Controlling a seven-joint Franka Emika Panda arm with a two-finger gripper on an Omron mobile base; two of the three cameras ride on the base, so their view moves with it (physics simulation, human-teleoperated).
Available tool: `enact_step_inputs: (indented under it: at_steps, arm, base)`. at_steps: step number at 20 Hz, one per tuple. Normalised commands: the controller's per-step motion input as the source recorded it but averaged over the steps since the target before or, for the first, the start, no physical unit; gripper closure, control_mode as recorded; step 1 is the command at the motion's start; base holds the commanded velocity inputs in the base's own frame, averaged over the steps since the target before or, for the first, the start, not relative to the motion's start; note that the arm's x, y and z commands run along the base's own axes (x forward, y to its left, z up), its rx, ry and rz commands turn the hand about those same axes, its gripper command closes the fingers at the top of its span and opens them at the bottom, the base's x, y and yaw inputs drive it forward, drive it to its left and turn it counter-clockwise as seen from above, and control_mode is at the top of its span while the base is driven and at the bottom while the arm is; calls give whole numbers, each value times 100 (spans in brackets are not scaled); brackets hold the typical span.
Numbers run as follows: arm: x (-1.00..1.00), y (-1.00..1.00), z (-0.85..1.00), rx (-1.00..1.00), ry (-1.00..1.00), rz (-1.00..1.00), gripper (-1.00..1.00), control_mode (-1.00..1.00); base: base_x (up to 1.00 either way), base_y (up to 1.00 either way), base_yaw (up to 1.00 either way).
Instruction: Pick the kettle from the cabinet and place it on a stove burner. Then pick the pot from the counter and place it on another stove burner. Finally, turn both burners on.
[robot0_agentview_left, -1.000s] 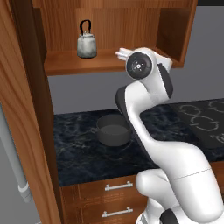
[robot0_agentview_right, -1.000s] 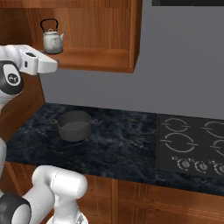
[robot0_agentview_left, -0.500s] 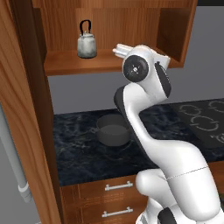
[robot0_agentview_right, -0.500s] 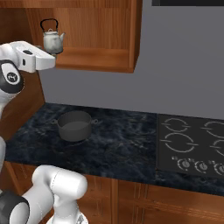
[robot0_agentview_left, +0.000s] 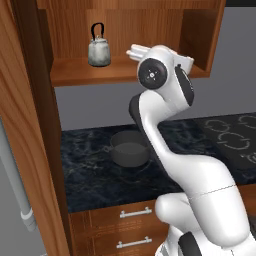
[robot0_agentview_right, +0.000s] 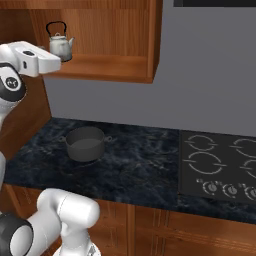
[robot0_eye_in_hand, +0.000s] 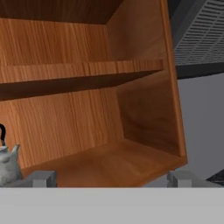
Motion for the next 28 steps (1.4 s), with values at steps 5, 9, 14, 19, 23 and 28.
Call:
enact_step_inputs:
  at_steps: [5,9,14,19,23,28]
  arm:
    - [15,14,14,-3,0,0,-100,-100]
    - [16,19,6,-2,0,0,-100,-100]
    - [12,20,2,-1,0,0,-100,-100]
    - [17,16,0,0,0,0,-100,-100]
    - [20,20,0,0,0,0,-100,-100]
    - [28,31,0,-1,0,0,-100,-100]
  base:
    - [0,0,0]
    - [0,0,0]
    - [0,0,0]
    - [0,0,0]
    - [0,0,0]
    - [0,0,0]
